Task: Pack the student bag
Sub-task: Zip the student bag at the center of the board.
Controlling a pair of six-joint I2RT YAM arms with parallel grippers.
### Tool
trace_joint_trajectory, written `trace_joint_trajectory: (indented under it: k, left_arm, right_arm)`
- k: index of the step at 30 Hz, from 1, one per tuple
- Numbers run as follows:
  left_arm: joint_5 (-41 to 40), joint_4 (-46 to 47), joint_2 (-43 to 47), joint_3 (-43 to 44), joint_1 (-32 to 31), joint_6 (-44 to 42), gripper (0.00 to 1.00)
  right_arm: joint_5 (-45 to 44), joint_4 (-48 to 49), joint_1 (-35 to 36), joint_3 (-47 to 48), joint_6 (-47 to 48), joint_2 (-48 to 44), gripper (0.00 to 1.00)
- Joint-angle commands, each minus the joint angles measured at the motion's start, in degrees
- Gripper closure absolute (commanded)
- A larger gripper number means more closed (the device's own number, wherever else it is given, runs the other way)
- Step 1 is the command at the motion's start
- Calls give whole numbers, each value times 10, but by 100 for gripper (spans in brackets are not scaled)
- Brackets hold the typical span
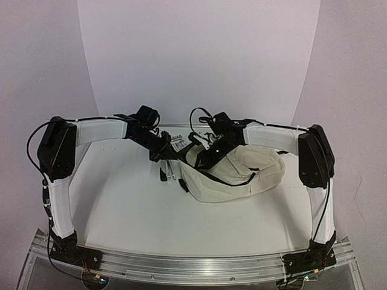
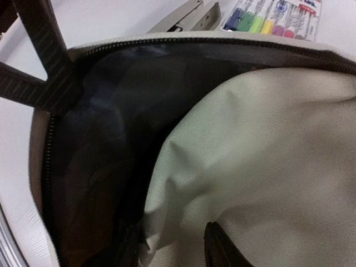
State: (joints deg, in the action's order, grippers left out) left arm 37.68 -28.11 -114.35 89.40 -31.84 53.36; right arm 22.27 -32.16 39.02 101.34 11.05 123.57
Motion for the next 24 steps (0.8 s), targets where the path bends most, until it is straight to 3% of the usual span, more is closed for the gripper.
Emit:
trace_joint_trajectory:
  k: [1, 4, 7, 10, 15, 24]
  left_arm:
    - [22, 32, 24, 29, 25, 1, 100]
    - [32, 62, 22, 23, 46, 19, 100]
    - [44, 47, 0, 55, 49, 7, 100]
    - [53, 44, -11, 68, 49, 3, 100]
    - [49, 33, -19, 83, 53, -7, 100]
    - [47, 24, -50, 111, 53, -14, 100]
  right_arm:
    - [-80, 30, -4, -14, 23, -20, 47]
    - [0, 28, -14, -32, 6, -59, 33]
    - [65, 6, -34, -33, -3, -105, 28]
    - [80, -21, -36, -47, 30, -148, 34]
    - [79, -48, -25, -105, 60, -155, 61]
    - [31, -30, 5, -122, 45, -85, 62]
